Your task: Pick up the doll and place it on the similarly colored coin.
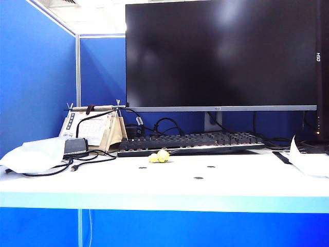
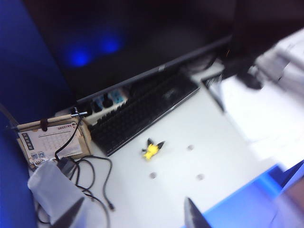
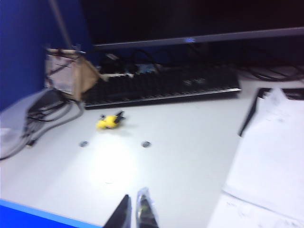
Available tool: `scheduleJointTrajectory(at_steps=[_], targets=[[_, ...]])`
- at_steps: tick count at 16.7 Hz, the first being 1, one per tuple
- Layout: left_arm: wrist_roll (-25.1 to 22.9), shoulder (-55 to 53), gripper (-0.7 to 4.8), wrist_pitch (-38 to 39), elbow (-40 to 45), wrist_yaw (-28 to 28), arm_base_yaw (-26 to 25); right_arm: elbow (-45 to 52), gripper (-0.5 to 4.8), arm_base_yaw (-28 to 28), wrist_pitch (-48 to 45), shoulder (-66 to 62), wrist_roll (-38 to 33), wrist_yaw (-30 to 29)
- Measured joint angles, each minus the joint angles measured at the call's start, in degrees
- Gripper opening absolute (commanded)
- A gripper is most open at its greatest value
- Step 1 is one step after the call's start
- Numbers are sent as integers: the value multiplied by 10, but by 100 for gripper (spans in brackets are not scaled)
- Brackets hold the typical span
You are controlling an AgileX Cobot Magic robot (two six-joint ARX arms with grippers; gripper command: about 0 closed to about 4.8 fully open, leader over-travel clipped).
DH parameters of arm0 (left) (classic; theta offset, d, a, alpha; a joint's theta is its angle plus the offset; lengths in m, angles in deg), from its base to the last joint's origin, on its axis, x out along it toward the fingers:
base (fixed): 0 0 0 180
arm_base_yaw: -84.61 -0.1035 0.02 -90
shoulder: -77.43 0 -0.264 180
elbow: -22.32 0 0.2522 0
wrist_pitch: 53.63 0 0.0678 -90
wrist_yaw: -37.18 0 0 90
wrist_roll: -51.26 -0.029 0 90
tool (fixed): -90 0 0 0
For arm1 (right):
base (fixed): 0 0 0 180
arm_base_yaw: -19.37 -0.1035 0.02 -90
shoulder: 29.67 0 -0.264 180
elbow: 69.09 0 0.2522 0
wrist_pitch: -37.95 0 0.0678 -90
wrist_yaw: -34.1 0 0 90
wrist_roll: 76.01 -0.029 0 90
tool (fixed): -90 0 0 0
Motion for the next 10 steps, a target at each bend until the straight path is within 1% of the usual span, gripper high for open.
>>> scheduleJointTrajectory(at_steps=[1,2,3,4,5,6,7,8,10], targets=[[43,56,267,0,42,-47,57,0,31,0,11,0,0,10],[81,111,268,0,90,-91,96,1,32,0,15,0,0,13],[111,152,268,-3,132,-121,120,2,32,0,15,0,0,12],[144,214,269,-1,217,-139,135,5,32,0,14,0,0,13],[157,249,269,-1,274,-145,135,6,32,0,19,0,0,13],[159,296,269,-19,358,-150,135,6,32,0,17,0,0,12],[144,342,268,-69,443,-149,135,6,32,0,19,0,-1,12],[121,385,268,-159,532,-145,135,6,32,0,22,0,-3,12],[73,446,269,-300,689,-141,135,10,32,0,23,0,-4,12]])
